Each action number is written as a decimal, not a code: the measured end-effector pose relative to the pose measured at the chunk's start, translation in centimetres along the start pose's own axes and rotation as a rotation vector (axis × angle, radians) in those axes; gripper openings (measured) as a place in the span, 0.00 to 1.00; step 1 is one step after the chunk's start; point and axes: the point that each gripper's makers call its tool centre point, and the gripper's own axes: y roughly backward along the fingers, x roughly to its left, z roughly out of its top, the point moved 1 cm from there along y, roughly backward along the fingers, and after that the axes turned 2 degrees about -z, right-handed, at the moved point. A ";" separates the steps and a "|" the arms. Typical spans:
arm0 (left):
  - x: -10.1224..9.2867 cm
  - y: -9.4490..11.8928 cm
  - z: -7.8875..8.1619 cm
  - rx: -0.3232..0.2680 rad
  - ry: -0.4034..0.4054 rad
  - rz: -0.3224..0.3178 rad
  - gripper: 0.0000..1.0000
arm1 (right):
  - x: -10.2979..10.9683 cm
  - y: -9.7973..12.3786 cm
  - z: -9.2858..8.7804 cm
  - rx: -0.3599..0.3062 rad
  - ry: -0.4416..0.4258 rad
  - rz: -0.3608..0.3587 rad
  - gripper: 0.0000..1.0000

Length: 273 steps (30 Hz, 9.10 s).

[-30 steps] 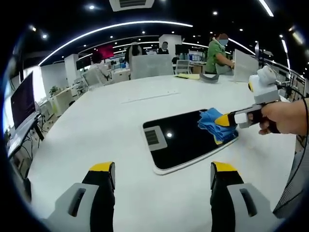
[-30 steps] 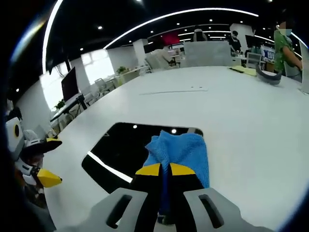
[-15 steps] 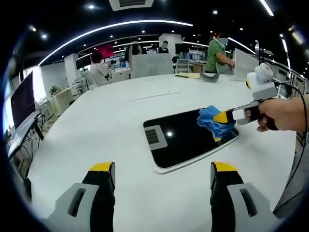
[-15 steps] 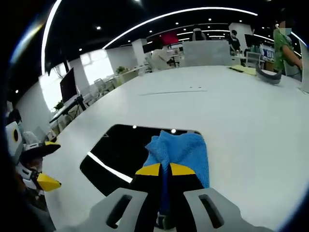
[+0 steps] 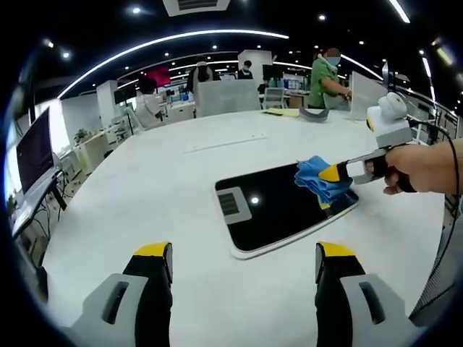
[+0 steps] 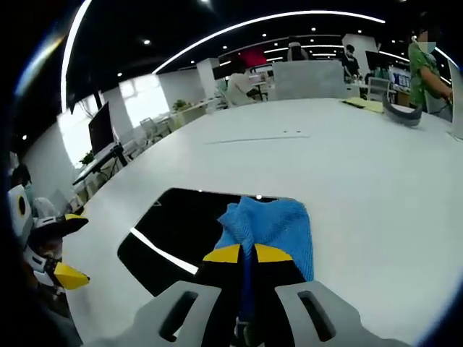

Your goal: Wipe the mirror surface with the cleaning cloth until all visible marks leave the cleaned area.

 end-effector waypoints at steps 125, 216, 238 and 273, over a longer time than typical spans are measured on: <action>0.3 0.3 0.3 -0.018 0.017 0.010 0.81 | 7.4 -1.7 -0.3 0.042 0.079 0.122 0.01; 0.7 -0.1 -0.2 -0.004 0.059 0.024 0.81 | 9.5 -7.4 2.8 0.061 0.140 0.197 0.01; 1.2 0.2 -0.3 0.000 0.065 0.046 0.82 | 12.6 -9.4 3.6 0.070 0.181 0.253 0.01; 1.2 0.2 -0.3 0.001 0.062 0.046 0.82 | 13.6 -9.4 3.3 0.061 0.199 0.277 0.01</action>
